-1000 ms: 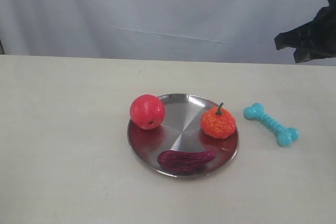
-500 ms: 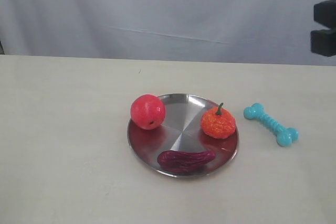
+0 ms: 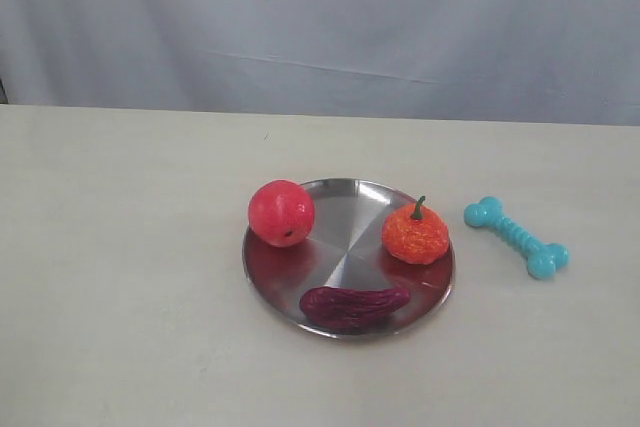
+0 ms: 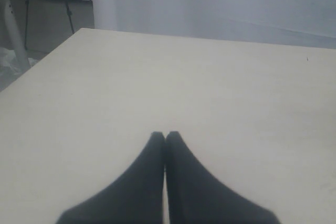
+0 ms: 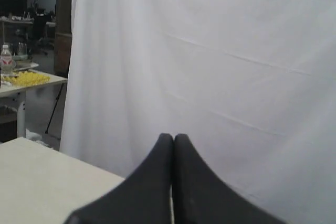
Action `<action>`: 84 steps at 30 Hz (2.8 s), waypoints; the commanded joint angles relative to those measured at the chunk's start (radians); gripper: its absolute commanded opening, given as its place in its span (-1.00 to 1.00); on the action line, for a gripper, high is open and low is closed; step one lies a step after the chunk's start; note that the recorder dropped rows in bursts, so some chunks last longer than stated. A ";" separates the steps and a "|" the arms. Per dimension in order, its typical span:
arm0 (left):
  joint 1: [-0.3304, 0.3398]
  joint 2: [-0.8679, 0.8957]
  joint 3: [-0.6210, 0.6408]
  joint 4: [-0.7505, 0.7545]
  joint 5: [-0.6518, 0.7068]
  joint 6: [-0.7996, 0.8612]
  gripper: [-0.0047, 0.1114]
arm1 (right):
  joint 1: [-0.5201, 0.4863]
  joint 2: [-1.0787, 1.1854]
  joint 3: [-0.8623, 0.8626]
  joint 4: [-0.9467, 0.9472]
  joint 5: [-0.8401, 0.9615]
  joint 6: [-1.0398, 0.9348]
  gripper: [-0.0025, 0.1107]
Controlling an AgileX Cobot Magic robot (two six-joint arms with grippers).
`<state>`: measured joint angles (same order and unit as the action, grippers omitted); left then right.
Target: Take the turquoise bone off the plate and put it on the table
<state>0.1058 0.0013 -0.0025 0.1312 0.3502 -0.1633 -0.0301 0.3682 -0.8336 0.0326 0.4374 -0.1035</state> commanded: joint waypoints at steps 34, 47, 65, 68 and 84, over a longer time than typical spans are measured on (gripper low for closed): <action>-0.005 -0.001 0.003 0.001 -0.004 -0.001 -0.92 | 0.003 -0.368 -0.015 0.018 0.330 0.081 -0.96; -0.005 -0.001 0.003 0.001 -0.004 -0.001 -0.92 | 0.003 -0.368 0.141 -0.064 0.238 0.125 -0.96; -0.005 -0.001 0.003 0.001 -0.004 -0.001 -0.92 | 0.003 -0.368 0.523 -0.231 0.100 0.233 -0.96; -0.005 -0.001 0.003 0.001 -0.004 -0.001 -0.92 | 0.003 -0.368 0.523 -0.191 0.086 0.209 -0.96; -0.005 -0.001 0.003 0.001 -0.004 -0.001 -0.92 | 0.000 -0.368 0.688 -0.116 -0.042 0.180 -0.96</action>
<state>0.1058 0.0013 -0.0025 0.1312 0.3518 -0.1633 -0.0286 0.0045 -0.1651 -0.1020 0.4184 0.1001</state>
